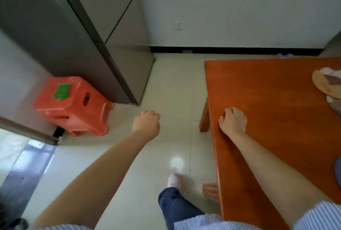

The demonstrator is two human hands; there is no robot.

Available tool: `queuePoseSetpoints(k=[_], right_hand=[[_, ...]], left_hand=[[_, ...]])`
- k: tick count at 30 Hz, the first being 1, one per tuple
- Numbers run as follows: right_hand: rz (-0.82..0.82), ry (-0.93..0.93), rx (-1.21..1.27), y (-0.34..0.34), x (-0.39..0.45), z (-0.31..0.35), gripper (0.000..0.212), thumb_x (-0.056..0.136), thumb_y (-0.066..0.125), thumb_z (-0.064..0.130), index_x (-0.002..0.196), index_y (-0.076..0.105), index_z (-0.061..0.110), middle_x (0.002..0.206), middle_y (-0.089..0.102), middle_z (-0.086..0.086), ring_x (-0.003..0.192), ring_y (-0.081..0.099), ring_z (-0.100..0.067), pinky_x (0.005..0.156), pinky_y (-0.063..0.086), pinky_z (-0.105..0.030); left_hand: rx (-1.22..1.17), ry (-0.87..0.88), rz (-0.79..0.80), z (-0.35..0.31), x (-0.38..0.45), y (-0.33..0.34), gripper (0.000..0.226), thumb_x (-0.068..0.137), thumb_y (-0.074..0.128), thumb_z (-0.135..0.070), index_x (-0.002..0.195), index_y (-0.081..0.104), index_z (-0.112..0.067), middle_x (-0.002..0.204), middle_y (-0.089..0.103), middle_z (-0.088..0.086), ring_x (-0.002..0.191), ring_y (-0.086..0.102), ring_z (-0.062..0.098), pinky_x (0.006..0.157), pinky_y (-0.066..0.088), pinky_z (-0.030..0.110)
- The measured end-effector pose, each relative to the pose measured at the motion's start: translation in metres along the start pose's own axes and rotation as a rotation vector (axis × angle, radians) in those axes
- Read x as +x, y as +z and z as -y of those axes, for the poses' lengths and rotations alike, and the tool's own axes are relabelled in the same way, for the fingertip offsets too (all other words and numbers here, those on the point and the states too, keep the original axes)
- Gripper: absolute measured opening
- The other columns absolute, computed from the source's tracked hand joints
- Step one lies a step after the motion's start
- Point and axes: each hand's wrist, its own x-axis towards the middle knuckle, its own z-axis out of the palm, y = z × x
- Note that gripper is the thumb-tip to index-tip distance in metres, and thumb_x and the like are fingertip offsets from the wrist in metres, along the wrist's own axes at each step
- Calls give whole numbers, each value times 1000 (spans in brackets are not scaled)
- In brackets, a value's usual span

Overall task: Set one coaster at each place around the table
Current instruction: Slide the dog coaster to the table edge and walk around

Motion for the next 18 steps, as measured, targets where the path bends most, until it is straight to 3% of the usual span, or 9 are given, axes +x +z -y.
queuePoseSetpoints(k=[12,18], right_hand=[[34,361,57,-13,73,-26,47,94,47,28,137,39,12,149,33,-14,139,27,-30,115,24,-49],[40,476,61,-20,90,-40,39,94,44,27,129,47,10,136,45,-11,124,41,-30,103,40,-42]], left_hand=[[177,466,103,-70,194,-39,34,91,41,-19,122,52,-10,128,52,13,121,44,31,97,41,41],[219,824,85,-146,276,-56,27,89,43,-20,108,57,-7,116,56,15,112,48,32,88,44,41]])
